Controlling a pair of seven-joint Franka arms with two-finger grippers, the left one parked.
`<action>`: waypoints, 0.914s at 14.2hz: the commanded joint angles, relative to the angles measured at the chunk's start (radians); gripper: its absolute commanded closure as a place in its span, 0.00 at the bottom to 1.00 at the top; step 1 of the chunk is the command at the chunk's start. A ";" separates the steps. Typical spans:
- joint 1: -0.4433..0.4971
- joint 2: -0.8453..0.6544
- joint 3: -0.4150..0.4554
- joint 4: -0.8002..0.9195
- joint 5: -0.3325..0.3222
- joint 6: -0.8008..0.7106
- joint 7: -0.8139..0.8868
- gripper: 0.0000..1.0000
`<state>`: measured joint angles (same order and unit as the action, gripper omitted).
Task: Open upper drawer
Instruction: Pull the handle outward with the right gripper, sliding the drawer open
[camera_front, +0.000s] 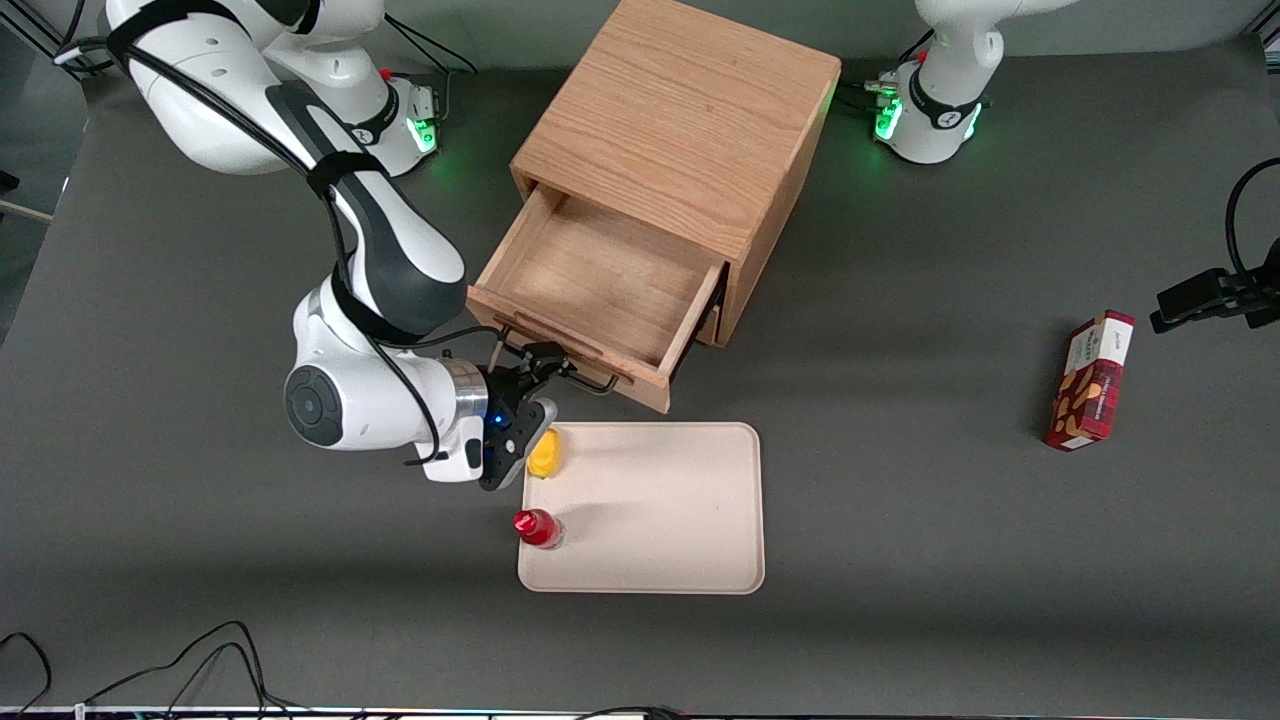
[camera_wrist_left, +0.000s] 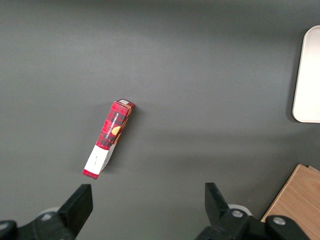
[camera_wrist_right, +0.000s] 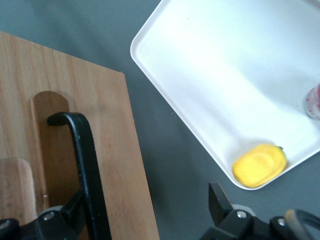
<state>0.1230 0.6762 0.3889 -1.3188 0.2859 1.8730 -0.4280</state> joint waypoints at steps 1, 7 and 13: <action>0.007 0.069 -0.015 0.120 -0.030 -0.058 -0.014 0.00; 0.001 0.098 -0.073 0.196 -0.027 -0.098 -0.037 0.00; 0.000 0.112 -0.077 0.277 -0.027 -0.159 -0.035 0.00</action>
<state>0.1183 0.7682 0.3185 -1.1196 0.2714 1.7494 -0.4516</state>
